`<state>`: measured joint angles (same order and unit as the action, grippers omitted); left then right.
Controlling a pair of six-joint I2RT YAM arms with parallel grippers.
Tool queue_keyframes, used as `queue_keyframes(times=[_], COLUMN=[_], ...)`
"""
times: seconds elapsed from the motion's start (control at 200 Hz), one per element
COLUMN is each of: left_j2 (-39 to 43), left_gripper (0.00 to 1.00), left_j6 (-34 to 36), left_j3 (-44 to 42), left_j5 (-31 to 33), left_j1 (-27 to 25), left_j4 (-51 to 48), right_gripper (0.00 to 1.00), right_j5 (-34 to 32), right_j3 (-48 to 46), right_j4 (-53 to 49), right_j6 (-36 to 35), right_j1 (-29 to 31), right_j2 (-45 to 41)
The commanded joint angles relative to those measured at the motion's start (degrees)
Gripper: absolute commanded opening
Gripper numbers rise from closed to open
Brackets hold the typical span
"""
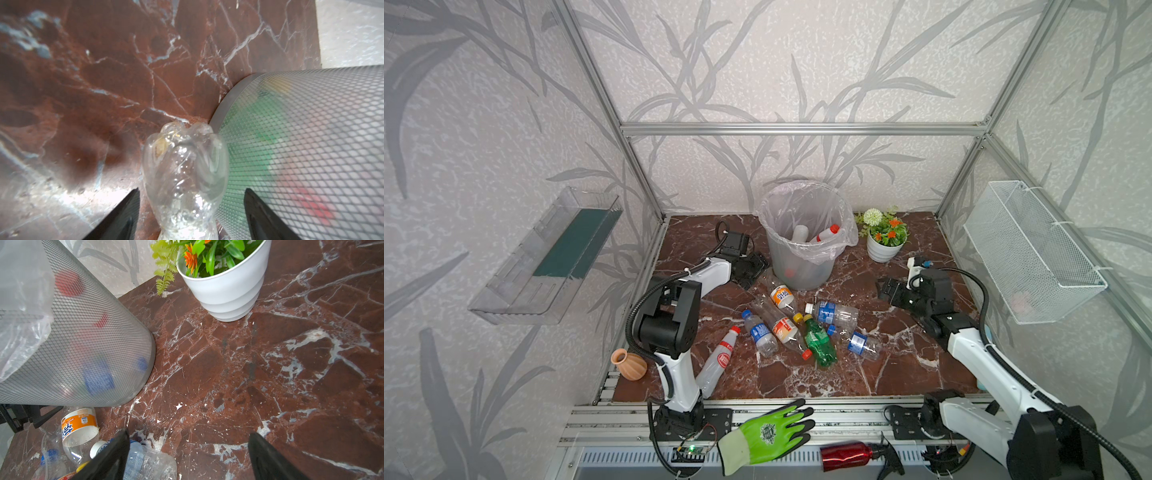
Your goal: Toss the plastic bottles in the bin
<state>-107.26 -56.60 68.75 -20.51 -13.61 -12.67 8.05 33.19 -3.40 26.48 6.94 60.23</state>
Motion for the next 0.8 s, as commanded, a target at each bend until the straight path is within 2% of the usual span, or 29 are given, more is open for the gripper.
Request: queue_keyframes(times=[0.0, 0.295, 0.49, 0.795], left_j2=[-1.2, -2.4, -3.8, -3.9], left_gripper=[0.79, 0.77, 0.71, 0.56], left_j6=[-0.5, -0.6, -1.4, -2.7], left_j3=[1.6, 2.2, 2.3, 2.9], left_j5=[-0.1, 1.6, 1.2, 0.6], left_j1=[-0.4, -1.9, -2.1, -1.6], left_j4=[-2.6, -4.7, -3.4, -0.3], right_gripper=[0.89, 0.90, 0.90, 0.91], right_j5=[-1.0, -1.4, -1.3, -1.7], right_j3=[-1.0, -1.5, -1.7, -2.3], right_j4=[-0.9, -0.8, -1.1, -2.2], right_j6=[-0.6, -0.5, -0.6, -0.7], right_j1=[-0.3, -0.8, -1.2, -2.2], right_j2=[-0.6, -0.6, -1.2, -3.2])
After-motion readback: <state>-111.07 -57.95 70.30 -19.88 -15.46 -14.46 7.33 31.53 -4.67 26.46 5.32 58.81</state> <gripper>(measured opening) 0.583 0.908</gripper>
